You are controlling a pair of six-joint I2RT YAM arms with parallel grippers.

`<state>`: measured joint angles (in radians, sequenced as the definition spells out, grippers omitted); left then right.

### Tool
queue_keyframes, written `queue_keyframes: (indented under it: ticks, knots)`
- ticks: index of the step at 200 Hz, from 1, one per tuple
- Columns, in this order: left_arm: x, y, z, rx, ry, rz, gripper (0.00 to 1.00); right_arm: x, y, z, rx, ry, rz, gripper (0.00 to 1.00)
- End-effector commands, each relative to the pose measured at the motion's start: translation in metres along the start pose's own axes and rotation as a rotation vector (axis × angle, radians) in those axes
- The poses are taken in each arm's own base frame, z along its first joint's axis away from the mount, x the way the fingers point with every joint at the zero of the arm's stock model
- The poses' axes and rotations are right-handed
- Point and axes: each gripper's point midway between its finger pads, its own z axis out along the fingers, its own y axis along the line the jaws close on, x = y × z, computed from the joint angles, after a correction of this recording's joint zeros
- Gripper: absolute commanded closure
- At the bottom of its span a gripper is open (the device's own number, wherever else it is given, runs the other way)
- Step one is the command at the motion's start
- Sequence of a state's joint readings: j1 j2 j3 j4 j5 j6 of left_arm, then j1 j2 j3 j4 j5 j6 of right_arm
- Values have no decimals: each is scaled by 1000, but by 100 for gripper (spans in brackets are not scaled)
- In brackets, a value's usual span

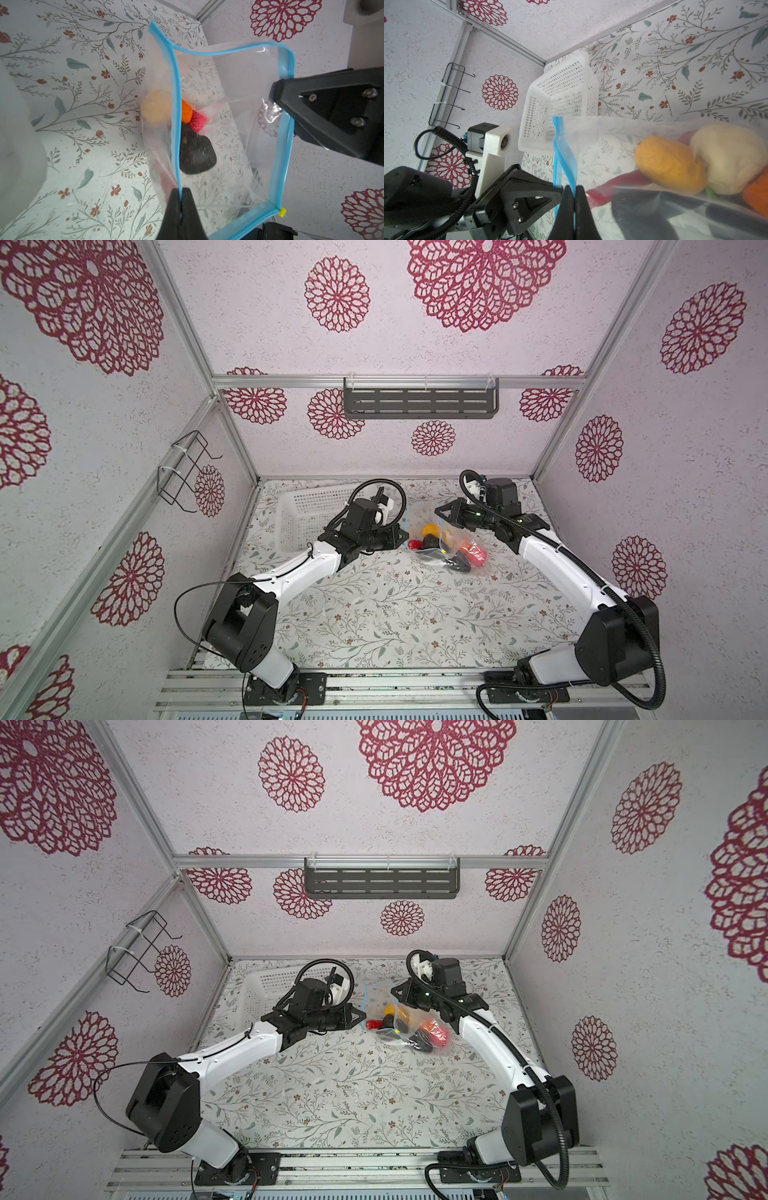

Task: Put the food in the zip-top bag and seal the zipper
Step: 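Close the left gripper on the blue zipper edge and lift the bag upright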

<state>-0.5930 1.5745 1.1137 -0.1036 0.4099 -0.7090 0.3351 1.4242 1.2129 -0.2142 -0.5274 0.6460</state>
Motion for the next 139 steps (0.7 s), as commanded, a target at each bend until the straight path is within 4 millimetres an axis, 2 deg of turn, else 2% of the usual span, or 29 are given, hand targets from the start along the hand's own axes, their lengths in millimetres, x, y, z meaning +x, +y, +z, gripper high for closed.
queue_keyframes:
  ticks: [1, 85, 139]
  knots:
    - [-17, -27, -18, 31, -57, 50, 100, -20, 28, -24, -39, -74, -73, 100]
    - [-30, -70, -36, 67, -87, 86, 100, -25, 38, -37, -51, -98, -93, 100]
    - [-40, -89, -52, 88, -122, 101, 100, -31, 45, -43, -55, -113, -113, 100]
